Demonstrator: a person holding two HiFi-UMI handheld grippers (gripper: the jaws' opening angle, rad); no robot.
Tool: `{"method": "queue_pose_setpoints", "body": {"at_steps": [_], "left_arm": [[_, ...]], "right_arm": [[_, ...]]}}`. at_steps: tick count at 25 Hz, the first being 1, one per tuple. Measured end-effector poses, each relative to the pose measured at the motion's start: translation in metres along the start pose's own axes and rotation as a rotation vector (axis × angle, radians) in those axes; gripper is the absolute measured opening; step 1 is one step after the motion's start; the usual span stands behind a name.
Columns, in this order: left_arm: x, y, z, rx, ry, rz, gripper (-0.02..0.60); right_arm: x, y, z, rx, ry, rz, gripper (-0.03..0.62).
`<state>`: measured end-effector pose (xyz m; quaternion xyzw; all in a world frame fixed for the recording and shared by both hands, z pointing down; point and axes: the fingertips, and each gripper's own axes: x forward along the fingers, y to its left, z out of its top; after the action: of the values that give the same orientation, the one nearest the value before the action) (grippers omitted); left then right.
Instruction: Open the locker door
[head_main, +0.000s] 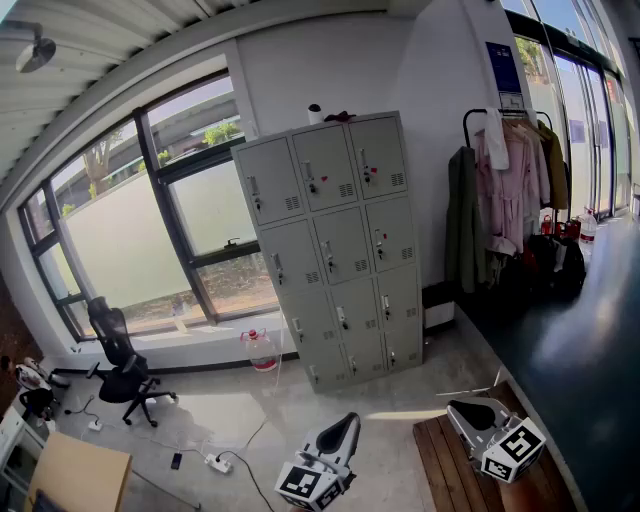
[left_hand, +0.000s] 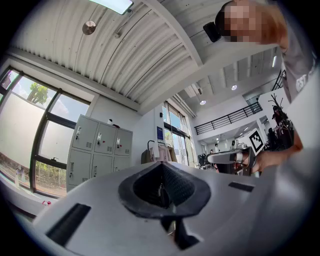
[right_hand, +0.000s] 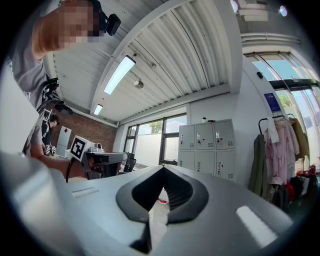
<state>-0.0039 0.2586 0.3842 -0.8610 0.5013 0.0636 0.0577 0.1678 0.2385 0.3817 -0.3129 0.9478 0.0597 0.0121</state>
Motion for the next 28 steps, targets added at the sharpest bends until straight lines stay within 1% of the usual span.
{"method": "queue_pose_setpoints", "body": {"at_steps": [3, 5, 8, 12, 15, 19, 23, 28], "left_arm": [[0.003, 0.007, -0.006, -0.008, -0.010, 0.018, 0.006], [0.005, 0.005, -0.005, -0.004, -0.019, 0.005, 0.006], [0.007, 0.004, -0.006, -0.002, -0.002, -0.007, 0.006], [0.010, 0.008, -0.006, -0.009, -0.025, 0.000, 0.006], [0.009, 0.009, -0.007, -0.006, -0.024, 0.002, 0.006], [0.005, 0.015, -0.005, -0.003, -0.024, 0.015, 0.006], [0.002, 0.019, -0.006, -0.003, -0.027, 0.011, 0.006], [-0.001, 0.033, -0.007, -0.011, -0.013, 0.008, 0.006]], "right_arm": [[0.002, -0.003, 0.001, 0.000, -0.002, -0.008, -0.009], [0.003, -0.004, -0.001, 0.000, -0.003, -0.009, -0.009], [0.004, -0.006, -0.004, 0.003, 0.001, -0.013, -0.009], [0.005, -0.008, -0.003, 0.007, 0.004, -0.017, -0.009], [0.005, -0.008, -0.004, 0.004, 0.001, -0.019, -0.008], [0.007, -0.004, -0.001, 0.023, -0.021, -0.013, -0.006], [0.009, -0.001, 0.004, 0.031, -0.053, -0.013, -0.005], [0.022, 0.001, 0.009, 0.014, -0.063, -0.007, -0.005]]}}
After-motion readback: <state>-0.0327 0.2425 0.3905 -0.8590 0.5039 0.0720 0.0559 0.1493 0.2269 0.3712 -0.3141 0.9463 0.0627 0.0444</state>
